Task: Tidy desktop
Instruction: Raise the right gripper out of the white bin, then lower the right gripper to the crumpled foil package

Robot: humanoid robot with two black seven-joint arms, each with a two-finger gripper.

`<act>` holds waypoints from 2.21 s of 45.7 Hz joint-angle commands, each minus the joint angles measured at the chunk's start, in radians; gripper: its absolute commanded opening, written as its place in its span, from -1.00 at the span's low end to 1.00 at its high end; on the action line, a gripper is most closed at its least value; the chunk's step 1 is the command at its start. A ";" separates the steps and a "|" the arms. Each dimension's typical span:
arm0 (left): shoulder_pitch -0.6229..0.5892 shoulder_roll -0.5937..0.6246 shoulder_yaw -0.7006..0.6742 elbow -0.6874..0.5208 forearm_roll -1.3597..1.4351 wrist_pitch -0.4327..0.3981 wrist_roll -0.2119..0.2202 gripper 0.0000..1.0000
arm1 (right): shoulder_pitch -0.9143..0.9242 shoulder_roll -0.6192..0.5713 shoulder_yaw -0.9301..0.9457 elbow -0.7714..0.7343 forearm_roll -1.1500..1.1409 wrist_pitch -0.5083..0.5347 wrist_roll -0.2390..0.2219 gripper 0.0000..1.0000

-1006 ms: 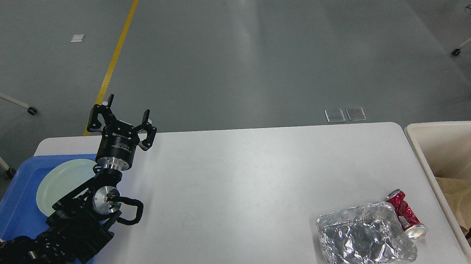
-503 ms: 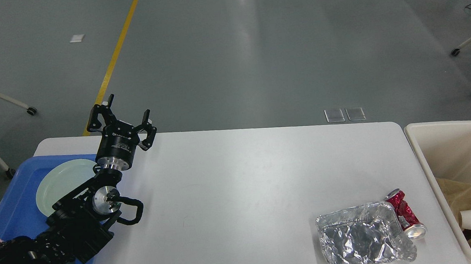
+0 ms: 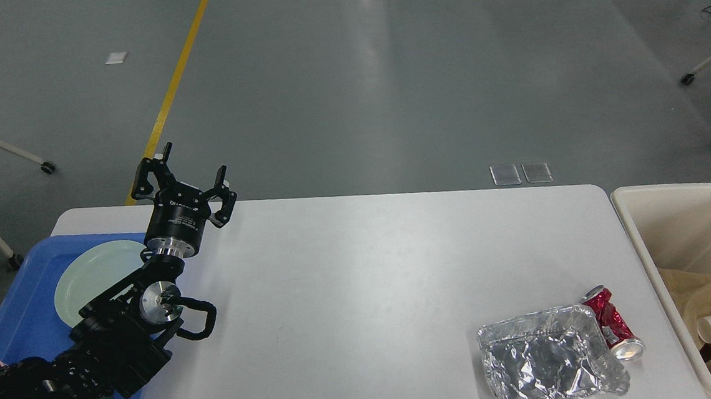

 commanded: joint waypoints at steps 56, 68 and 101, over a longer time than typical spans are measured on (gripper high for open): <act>0.000 0.000 -0.001 0.000 0.000 0.000 -0.001 0.93 | 0.380 0.370 -0.317 0.216 -0.019 0.222 -0.006 1.00; 0.000 0.000 0.001 0.000 0.000 0.000 0.001 0.93 | 0.170 0.391 -0.281 0.212 -0.016 0.222 -0.006 1.00; 0.000 0.000 0.001 0.000 0.000 0.000 -0.001 0.94 | -0.091 0.403 -0.109 0.161 0.200 0.222 -0.007 1.00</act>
